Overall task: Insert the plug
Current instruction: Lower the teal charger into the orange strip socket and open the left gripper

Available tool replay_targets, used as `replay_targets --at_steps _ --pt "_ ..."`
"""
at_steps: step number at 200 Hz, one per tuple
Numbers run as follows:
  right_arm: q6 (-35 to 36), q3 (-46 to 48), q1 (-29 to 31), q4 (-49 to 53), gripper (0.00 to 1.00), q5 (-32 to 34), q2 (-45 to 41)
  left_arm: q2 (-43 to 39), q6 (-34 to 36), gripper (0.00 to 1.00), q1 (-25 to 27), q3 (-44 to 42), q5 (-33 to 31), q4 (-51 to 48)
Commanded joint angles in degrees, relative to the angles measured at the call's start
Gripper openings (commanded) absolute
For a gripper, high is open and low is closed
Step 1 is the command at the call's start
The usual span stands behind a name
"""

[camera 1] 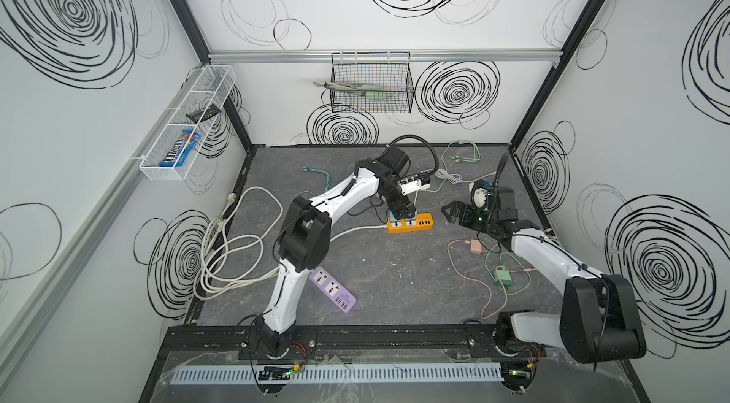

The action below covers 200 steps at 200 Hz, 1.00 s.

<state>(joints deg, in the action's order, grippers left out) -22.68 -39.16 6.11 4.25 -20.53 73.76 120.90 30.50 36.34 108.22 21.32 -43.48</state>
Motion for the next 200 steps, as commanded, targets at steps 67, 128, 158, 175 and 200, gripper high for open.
replay_targets --at_steps 67,128,158,175,200 --pt "-0.83 5.20 4.64 -0.57 0.88 2.03 -1.30 -28.00 -21.71 0.96 3.95 -37.18 -3.65 31.55" --pt "-1.38 4.97 6.88 -4.01 0.70 1.45 2.69 -41.61 -33.52 0.88 12.21 -60.89 -6.17 48.31" --pt "-1.10 4.61 7.93 -5.21 0.57 0.76 5.54 -37.23 -37.77 0.63 14.63 -63.81 -9.60 49.98" --pt "-1.04 5.28 8.66 -6.97 0.48 0.50 6.57 -32.48 -38.47 0.55 14.69 -62.76 -8.85 50.10" --pt "-1.01 5.42 9.13 -7.80 0.38 0.34 8.34 -27.82 -39.51 0.45 14.63 -61.33 -11.80 51.46"
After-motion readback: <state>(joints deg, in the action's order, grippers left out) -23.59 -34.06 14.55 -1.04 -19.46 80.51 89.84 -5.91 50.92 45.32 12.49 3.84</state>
